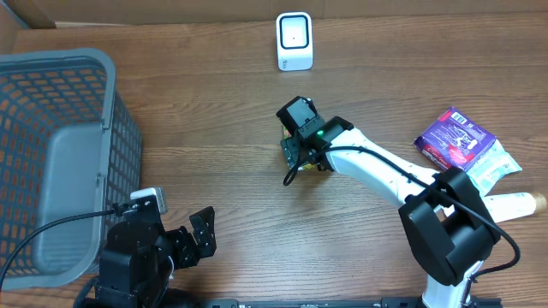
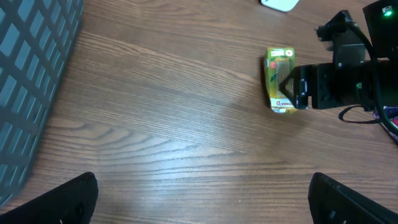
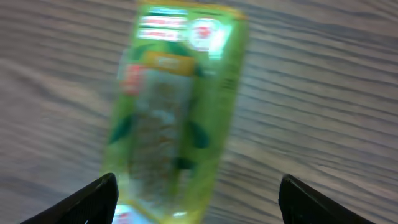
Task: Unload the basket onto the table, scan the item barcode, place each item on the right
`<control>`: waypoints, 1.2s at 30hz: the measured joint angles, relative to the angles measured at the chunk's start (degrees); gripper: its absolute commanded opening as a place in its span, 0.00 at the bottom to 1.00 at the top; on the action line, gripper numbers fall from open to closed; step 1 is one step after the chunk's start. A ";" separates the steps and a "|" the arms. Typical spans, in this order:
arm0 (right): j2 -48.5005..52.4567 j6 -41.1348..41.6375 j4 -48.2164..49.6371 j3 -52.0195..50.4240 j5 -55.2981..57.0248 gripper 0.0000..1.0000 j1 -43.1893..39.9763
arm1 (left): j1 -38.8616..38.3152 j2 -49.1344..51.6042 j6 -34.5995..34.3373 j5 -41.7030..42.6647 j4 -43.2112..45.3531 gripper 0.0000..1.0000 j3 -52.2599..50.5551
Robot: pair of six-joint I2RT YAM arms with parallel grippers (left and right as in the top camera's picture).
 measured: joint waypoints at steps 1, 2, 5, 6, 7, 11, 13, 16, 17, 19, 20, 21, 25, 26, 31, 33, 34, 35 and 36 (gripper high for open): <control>0.11 -0.22 0.37 0.00 -0.57 0.83 0.46 | -0.02 0.00 -0.02 0.00 0.00 1.00 0.00; 0.24 -0.42 0.61 0.00 -1.09 0.83 0.98 | 0.00 0.00 -0.02 0.00 0.00 1.00 0.00; 0.94 -0.87 1.11 0.00 -2.03 0.82 2.38 | 0.00 0.00 -0.02 0.00 0.00 1.00 0.00; 1.36 -1.01 1.42 0.00 -2.34 0.81 2.73 | -0.02 0.00 -0.02 0.00 0.00 1.00 0.00; 1.81 -1.25 1.51 0.00 -2.38 0.79 2.91 | 0.00 0.00 -0.02 0.00 0.00 1.00 0.00; 4.26 -1.31 1.51 0.00 -2.01 0.64 2.75 | -0.02 0.00 -0.02 0.00 0.00 1.00 0.00; 5.01 -1.64 1.51 0.00 -1.70 0.57 2.73 | 0.00 0.00 0.00 0.00 0.00 1.00 0.00; 5.29 -1.66 1.62 0.13 -1.22 0.49 2.73 | 0.00 0.00 -0.02 0.00 0.00 1.00 0.00; 5.29 -1.68 1.55 0.22 -1.03 0.48 2.78 | 0.00 0.00 -0.02 0.02 0.00 0.99 0.00; 5.29 -1.68 1.55 0.39 -0.79 0.47 2.78 | 0.00 0.00 -0.02 0.00 0.00 1.00 0.00; 5.29 -1.70 1.53 0.44 -0.68 0.46 2.78 | 0.00 0.00 0.00 0.00 0.00 1.00 0.00; 5.29 -1.68 1.55 0.44 -0.66 0.45 2.78 | -0.02 0.00 -0.02 0.00 0.00 1.00 0.00; 5.29 -1.77 1.55 0.50 0.70 0.30 2.78 | 0.00 0.00 -0.02 0.00 0.00 0.99 0.00; 5.29 -1.73 1.49 0.61 1.14 0.27 2.78 | 0.00 0.00 -0.02 0.00 0.00 1.00 0.00; 4.96 -1.20 -0.72 1.60 0.48 0.20 2.64 | 0.00 0.00 -0.02 0.00 0.00 1.00 0.00; 4.31 -0.79 -1.03 1.60 -1.77 0.19 2.29 | 0.00 0.00 -0.02 0.00 0.00 1.00 0.00; 3.91 -0.76 -1.09 1.60 -3.15 0.18 2.14 | 0.00 0.00 -0.02 0.00 0.00 1.00 0.00; 3.21 -0.59 -1.16 1.60 -5.20 0.18 1.81 | 0.00 0.00 -0.02 0.00 0.00 1.00 0.00; 2.71 -0.52 -1.22 1.60 -6.49 0.18 1.55 | 0.00 0.00 -0.02 0.00 0.00 1.00 0.00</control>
